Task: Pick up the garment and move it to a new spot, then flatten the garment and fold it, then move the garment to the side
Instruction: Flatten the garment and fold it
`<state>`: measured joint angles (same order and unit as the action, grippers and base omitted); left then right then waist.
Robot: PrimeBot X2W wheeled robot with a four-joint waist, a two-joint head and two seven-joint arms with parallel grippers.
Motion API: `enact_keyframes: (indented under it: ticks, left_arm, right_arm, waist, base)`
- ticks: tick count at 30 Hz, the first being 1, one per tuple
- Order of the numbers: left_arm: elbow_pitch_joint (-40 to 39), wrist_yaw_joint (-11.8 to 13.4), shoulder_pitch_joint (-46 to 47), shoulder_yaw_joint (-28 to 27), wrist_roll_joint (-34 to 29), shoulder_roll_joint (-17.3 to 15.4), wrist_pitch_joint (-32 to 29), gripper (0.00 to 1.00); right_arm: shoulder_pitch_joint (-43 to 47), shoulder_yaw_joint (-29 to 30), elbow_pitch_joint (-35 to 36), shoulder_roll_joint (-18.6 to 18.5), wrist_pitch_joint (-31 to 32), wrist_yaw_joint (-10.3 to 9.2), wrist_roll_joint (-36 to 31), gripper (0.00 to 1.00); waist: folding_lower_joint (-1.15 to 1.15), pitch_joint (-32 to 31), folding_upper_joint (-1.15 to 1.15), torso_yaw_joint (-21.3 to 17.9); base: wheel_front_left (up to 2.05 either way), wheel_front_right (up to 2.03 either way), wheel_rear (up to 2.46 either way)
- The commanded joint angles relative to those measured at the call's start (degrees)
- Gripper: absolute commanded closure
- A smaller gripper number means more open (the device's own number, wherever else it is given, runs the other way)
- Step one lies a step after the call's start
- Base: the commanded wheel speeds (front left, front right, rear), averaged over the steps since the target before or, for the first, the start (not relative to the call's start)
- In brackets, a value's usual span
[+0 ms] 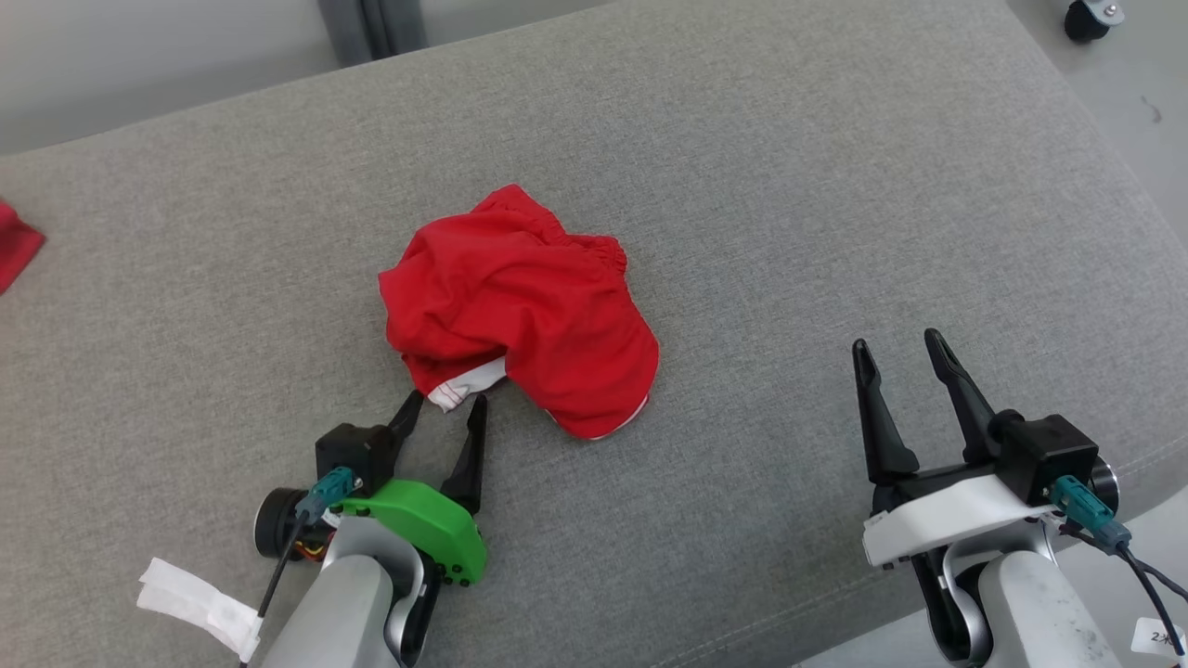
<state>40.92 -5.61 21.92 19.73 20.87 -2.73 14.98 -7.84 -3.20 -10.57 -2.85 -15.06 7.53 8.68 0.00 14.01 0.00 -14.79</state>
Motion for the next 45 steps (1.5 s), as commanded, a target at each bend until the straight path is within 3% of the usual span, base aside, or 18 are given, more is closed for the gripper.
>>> enact_keyframes:
  ticks: [1, 2, 3, 4, 5, 15, 23, 31, 40, 41, 42, 43, 44, 45]
  left_arm:
    - [1.08, 0.09, 1.30, 0.01, 0.30, -0.29, -0.01, 0.09]
    - [1.90, 0.18, 1.73, 0.16, 0.52, -0.29, -0.05, 0.50]
    - [2.33, 0.38, 2.12, 0.22, 0.59, -0.29, -0.05, 0.58]
    - [2.74, 0.49, 2.55, 0.25, 0.81, -0.29, -0.02, 0.87]
    - [2.92, 0.53, 2.83, 0.31, 0.93, -0.29, 0.01, 1.00]
    - [-8.50, -0.05, -1.93, -0.72, -1.27, -0.63, 0.16, 1.00]
    - [-17.27, 1.17, -10.92, -2.43, -1.51, -4.14, -0.04, 1.00]
    - [-16.34, 3.75, -16.07, -6.31, 0.91, -7.22, -0.48, 1.00]
    - [-9.68, 4.95, -13.24, -9.89, 2.38, -8.67, 0.08, 1.00]
    - [-9.47, 5.09, -12.93, -10.16, 2.20, -8.67, 0.14, 0.85]
    - [-9.45, 5.10, -12.56, -10.55, 2.07, -8.52, 0.25, 0.43]
    - [-9.55, 5.17, -12.40, -10.88, 1.94, -8.32, 0.29, 0.08]
    - [-10.09, 5.20, -12.18, -11.34, 1.63, -8.00, 0.20, 0.00]
    - [-10.72, 5.16, -12.04, -11.68, 1.35, -7.74, 0.20, 0.00]
  right_arm:
    - [-0.77, 0.04, 0.18, -0.07, -0.18, -0.08, 0.39, 0.00]
    - [-0.81, 0.13, 0.20, -0.07, -0.18, -0.08, 0.37, 0.00]
    - [-0.83, 0.20, 0.23, -0.07, -0.18, -0.08, 0.40, 0.00]
    - [-0.86, 0.30, 0.27, -0.07, -0.18, -0.08, 0.45, 0.00]
    - [-0.86, 0.43, 0.27, -0.07, -0.18, -0.08, 0.46, 0.00]
    - [-0.01, 1.78, -0.26, -0.09, -0.18, -0.08, -0.13, 0.00]
    - [1.13, 2.04, -0.80, -0.10, -0.18, -0.08, -0.23, 0.00]
    - [1.16, 1.94, -1.24, -0.10, -0.18, -0.08, -0.20, 0.00]
    - [0.64, 1.72, -2.06, -0.09, -0.18, -0.08, -1.00, 0.00]
    - [0.71, 1.76, -2.14, -0.09, -0.18, -0.08, -1.18, 0.00]
    - [0.81, 1.79, -2.26, -0.09, -0.18, -0.08, -1.30, 0.00]
    - [0.91, 1.82, -2.34, -0.09, -0.18, -0.08, -1.33, 0.00]
    - [1.05, 1.86, -2.43, -0.09, -0.18, -0.08, -1.32, 0.00]
    - [1.18, 1.92, -2.47, -0.09, -0.18, -0.08, -1.39, 0.00]
  waist:
    - [0.00, 1.01, 0.00, -0.89]
    - [0.00, 1.10, 0.00, -0.87]
    - [0.00, 1.17, 0.00, -0.81]
    - [0.00, 1.22, 0.00, -0.70]
    - [0.00, 1.22, 0.00, -0.54]
    - [0.00, -1.18, 0.00, 4.09]
    - [0.00, -3.63, 0.00, 8.63]
    - [0.00, -3.94, 0.00, 10.24]
    - [0.00, -4.14, 0.00, 9.41]
    - [0.00, -4.19, 0.00, 9.31]
    - [0.00, -4.31, 0.00, 9.21]
    - [0.00, -4.41, 0.00, 9.16]
    - [0.00, -4.55, 0.00, 9.14]
    - [0.00, -4.69, 0.00, 9.17]
  base:
    - [0.00, 0.00, 0.00]
    - [0.00, 0.00, 0.00]
    - [0.00, 0.00, 0.00]
    - [0.00, 0.00, 0.00]
    - [0.00, 0.00, 0.00]
    - [0.00, 0.00, 0.00]
    - [0.00, 0.00, 0.00]
    - [0.00, 0.00, 0.00]
    - [0.00, 0.00, 0.00]
    - [0.00, 0.00, 0.00]
    - [0.00, 0.00, 0.00]
    - [0.00, 0.00, 0.00]
    - [0.00, 0.00, 0.00]
    - [0.00, 0.00, 0.00]
